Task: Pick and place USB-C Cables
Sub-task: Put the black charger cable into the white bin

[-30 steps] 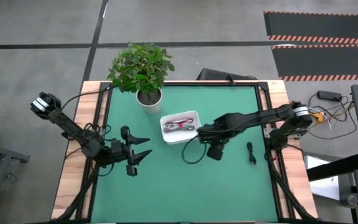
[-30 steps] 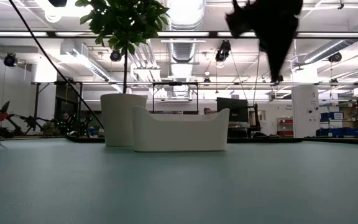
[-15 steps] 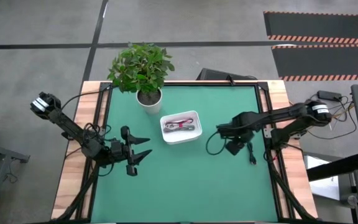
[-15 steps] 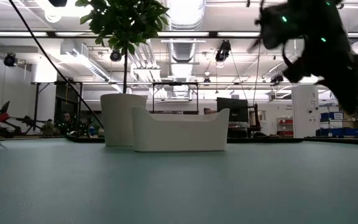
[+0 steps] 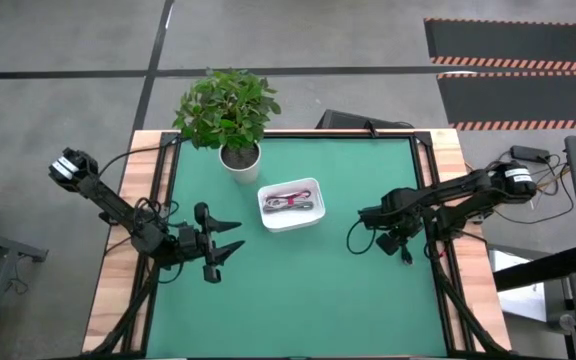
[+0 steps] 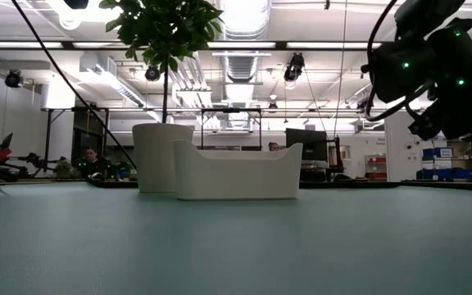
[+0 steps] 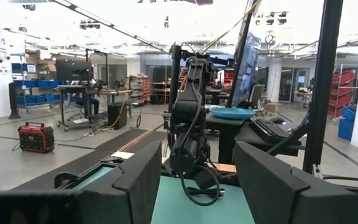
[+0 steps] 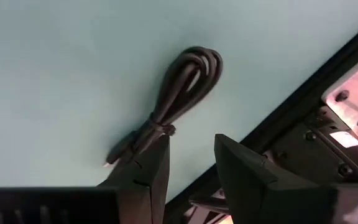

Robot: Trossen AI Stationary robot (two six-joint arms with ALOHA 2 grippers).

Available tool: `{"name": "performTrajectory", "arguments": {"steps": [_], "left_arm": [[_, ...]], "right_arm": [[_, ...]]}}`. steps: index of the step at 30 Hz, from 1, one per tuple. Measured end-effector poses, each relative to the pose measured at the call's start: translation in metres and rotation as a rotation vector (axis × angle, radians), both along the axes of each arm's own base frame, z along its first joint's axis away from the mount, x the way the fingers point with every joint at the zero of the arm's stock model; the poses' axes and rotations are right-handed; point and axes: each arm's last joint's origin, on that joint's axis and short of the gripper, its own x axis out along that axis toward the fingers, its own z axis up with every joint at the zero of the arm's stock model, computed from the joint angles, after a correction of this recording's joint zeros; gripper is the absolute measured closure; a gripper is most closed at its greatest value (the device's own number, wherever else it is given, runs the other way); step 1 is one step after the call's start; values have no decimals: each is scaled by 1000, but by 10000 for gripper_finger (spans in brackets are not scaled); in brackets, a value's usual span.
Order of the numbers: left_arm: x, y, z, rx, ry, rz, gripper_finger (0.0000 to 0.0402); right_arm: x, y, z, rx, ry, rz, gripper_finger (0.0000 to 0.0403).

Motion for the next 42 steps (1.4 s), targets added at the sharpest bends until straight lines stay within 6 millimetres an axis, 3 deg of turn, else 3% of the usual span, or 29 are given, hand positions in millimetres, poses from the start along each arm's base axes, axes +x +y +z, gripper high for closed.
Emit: {"name": "performTrajectory", "arguments": {"steps": [10,16,29,34,42], "left_arm": [[0,0,-1,5,6,0,214],[0,0,-1,5,6,0,214],[0,0,-1,10,12,1,214],[0,0,-1,10,12,1,214],[0,0,-1,10,12,1,214]], "right_arm": [[6,1,-3,10,-58,-66,283],[6,1,-6,-10,-63,-99,261],[4,1,-31,-9,-56,-101,231],[6,2,-31,2,-70,-101,262],[7,2,-31,12,-94,-92,351]]}}
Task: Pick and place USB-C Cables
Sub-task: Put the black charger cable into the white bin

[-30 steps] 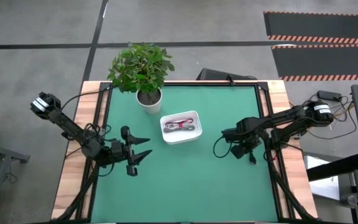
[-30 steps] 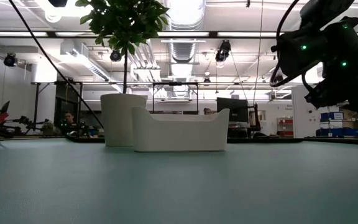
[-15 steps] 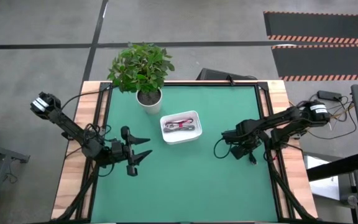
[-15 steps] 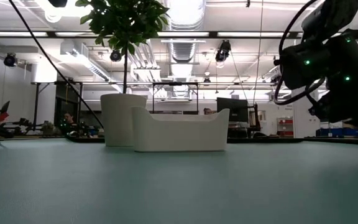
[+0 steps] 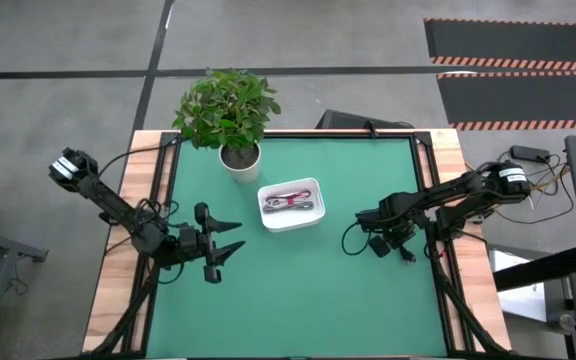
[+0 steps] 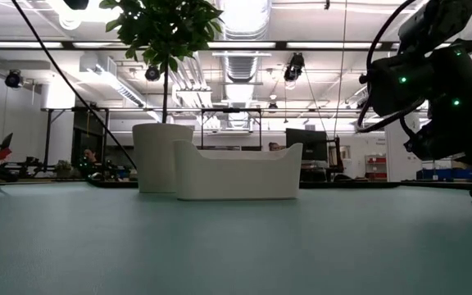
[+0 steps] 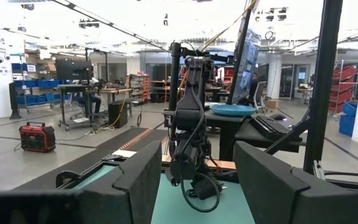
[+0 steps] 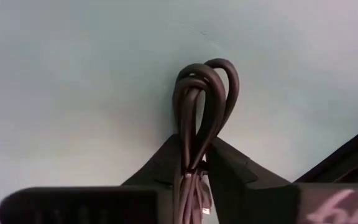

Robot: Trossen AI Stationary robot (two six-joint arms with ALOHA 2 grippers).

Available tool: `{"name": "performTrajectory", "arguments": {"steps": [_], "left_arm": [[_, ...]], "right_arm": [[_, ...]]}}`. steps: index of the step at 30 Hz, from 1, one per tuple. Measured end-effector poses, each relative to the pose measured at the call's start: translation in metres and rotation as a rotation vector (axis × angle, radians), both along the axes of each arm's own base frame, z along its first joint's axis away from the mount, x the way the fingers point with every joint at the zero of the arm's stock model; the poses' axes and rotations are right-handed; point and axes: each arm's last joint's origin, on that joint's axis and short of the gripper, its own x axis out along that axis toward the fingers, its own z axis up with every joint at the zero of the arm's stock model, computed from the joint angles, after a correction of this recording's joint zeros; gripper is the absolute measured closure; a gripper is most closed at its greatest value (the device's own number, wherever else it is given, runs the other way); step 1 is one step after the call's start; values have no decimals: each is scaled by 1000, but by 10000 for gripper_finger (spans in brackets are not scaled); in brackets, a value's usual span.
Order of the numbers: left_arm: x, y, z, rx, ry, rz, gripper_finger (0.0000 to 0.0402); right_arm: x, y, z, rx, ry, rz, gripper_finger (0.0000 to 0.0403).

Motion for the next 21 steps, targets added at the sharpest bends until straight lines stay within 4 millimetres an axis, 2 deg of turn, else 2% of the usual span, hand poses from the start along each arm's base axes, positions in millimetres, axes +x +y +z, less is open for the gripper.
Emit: {"name": "performTrajectory", "arguments": {"steps": [4,14,21], "left_arm": [[0,0,0,-1,0,0,214],[0,0,0,-1,-1,2,214],[0,0,0,-1,-1,1,214]], "right_arm": [[0,0,0,6,-8,26,366],[-1,-1,9,-24,-83,63,358],[6,-2,21,-62,-273,71,360]]}}
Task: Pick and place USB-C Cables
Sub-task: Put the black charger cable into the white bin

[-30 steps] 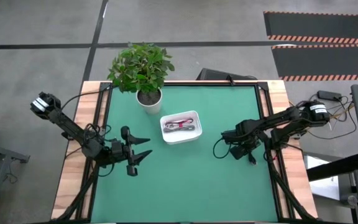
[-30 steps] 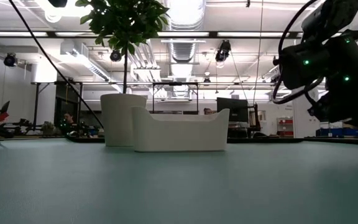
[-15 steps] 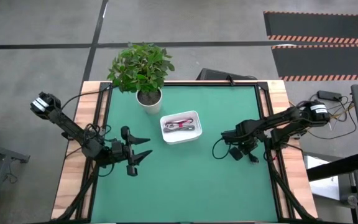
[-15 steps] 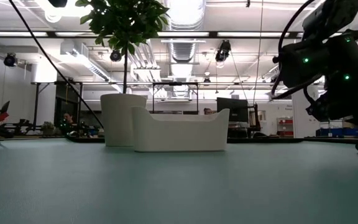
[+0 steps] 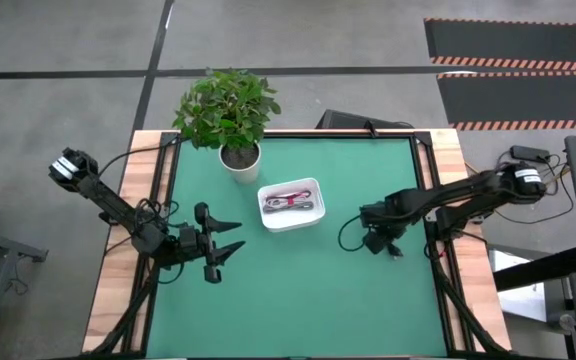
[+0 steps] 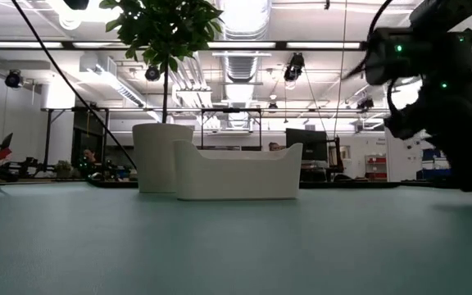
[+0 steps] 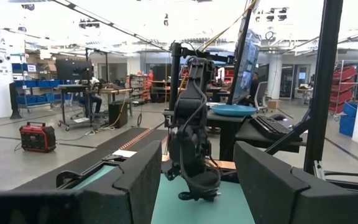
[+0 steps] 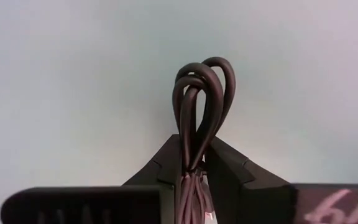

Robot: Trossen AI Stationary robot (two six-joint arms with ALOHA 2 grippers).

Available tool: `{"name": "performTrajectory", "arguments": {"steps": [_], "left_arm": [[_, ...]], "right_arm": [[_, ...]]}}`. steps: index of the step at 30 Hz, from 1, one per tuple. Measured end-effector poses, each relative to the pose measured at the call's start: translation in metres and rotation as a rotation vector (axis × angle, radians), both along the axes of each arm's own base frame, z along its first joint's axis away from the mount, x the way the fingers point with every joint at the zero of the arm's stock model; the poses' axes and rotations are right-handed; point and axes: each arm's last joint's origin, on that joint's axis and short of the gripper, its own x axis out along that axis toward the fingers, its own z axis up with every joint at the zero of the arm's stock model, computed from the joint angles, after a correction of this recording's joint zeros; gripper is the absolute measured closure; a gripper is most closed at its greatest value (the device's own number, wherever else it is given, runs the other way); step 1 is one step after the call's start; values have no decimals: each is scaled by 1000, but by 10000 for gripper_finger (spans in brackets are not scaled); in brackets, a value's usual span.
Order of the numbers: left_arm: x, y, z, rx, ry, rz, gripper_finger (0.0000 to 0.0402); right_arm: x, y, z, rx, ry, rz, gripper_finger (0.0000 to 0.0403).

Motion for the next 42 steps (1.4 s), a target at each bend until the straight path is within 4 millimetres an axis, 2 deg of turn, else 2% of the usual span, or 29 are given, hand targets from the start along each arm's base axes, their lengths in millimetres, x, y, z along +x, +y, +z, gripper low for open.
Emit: {"name": "performTrajectory", "arguments": {"steps": [7,15,19,27,35,42], "left_arm": [[0,0,0,0,0,0,214],[0,0,0,0,1,0,214],[0,0,0,0,0,0,214],[0,0,0,-1,1,0,214],[0,0,0,0,2,0,214],[0,0,-1,0,2,0,214]], "right_arm": [[3,-3,22,-105,-232,-1,360],[10,-10,60,-361,-500,36,360],[18,-6,73,-503,-655,83,360],[37,19,74,-750,-832,156,360],[53,25,79,-824,-917,252,360],[74,36,70,-868,-992,327,360]]}}
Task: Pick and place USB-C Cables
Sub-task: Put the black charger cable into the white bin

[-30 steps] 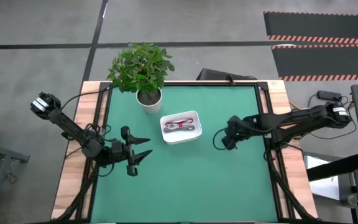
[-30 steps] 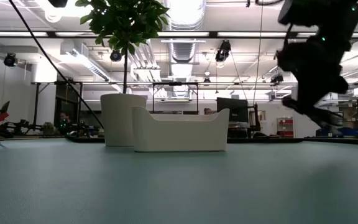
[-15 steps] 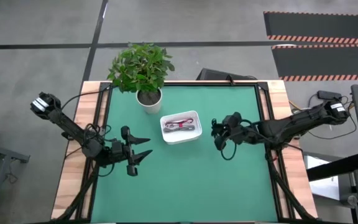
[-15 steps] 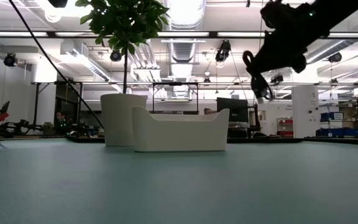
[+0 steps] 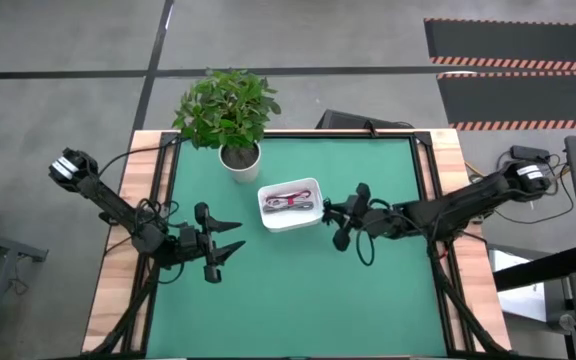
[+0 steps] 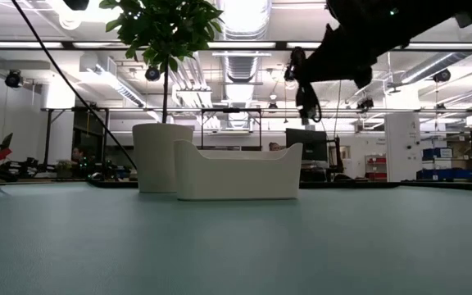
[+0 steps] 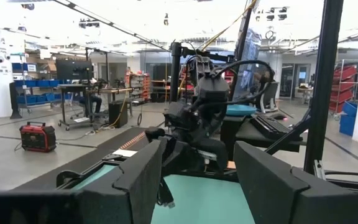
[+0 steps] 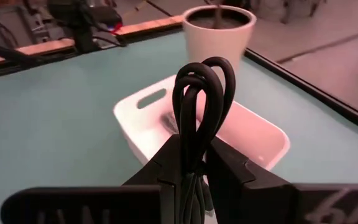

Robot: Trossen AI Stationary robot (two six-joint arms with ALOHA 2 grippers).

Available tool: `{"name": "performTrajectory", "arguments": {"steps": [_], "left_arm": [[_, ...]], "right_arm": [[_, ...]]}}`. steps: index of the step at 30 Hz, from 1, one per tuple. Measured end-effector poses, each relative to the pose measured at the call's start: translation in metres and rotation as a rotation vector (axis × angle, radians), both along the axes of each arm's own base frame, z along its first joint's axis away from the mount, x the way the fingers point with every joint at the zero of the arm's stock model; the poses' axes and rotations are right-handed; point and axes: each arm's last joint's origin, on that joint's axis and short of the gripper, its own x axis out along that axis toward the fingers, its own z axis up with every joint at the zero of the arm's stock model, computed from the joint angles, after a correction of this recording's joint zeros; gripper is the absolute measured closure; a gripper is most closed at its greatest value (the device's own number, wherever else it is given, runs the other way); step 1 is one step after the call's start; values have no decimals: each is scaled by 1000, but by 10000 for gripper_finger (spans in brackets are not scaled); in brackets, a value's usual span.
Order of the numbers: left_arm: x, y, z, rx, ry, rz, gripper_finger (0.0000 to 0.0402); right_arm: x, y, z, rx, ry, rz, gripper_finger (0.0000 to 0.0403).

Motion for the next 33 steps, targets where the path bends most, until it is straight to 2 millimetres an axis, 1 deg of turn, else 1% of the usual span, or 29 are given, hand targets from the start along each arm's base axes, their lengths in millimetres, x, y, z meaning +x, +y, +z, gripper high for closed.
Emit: {"name": "performTrajectory", "arguments": {"steps": [5,11,17,24,29,33], "left_arm": [[0,0,0,1,1,0,214],[0,0,0,1,1,0,214],[0,0,0,1,1,0,214],[0,0,0,2,2,0,214],[0,0,-1,2,3,0,214],[0,0,-1,3,3,0,214]], "right_arm": [[13,9,-8,-54,-33,50,360],[24,14,-5,-97,-104,111,360],[34,19,8,-132,-126,152,360],[50,25,24,-215,-132,187,360],[59,27,39,-258,-77,203,360],[68,30,56,-303,-12,222,360]]}}
